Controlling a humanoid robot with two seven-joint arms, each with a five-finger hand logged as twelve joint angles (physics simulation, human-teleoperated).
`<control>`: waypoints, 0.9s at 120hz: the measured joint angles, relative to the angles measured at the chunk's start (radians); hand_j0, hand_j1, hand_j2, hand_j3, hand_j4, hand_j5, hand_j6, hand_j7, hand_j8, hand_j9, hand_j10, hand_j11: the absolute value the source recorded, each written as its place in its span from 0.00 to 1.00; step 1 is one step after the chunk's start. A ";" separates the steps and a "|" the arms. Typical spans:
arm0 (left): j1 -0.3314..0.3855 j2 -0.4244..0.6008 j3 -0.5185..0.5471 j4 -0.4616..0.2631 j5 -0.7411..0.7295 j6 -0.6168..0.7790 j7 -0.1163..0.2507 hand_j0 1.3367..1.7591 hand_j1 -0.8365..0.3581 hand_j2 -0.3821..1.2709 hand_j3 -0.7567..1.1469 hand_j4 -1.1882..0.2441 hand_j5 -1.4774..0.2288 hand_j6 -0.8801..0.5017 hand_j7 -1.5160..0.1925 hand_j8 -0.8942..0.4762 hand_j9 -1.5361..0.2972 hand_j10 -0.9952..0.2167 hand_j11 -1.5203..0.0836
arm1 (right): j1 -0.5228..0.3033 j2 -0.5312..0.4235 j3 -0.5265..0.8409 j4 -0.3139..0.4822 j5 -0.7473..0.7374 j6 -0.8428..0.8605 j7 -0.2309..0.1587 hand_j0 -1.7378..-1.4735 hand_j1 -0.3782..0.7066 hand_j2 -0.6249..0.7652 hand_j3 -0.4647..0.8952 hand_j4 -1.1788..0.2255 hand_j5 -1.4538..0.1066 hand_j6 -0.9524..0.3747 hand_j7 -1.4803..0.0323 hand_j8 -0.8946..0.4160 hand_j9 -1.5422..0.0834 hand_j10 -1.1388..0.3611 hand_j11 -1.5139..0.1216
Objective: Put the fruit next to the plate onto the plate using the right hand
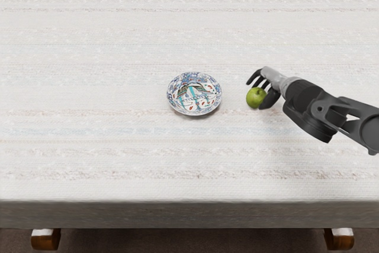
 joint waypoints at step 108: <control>0.000 0.000 0.000 0.000 0.000 0.000 0.000 0.76 0.76 0.26 0.40 0.67 0.69 0.47 0.71 0.48 0.67 0.63 0.76 | 0.046 0.044 -0.021 -0.072 0.083 -0.015 0.000 0.32 0.56 0.47 0.34 0.43 0.46 0.37 0.49 0.33 0.49 0.38 0.47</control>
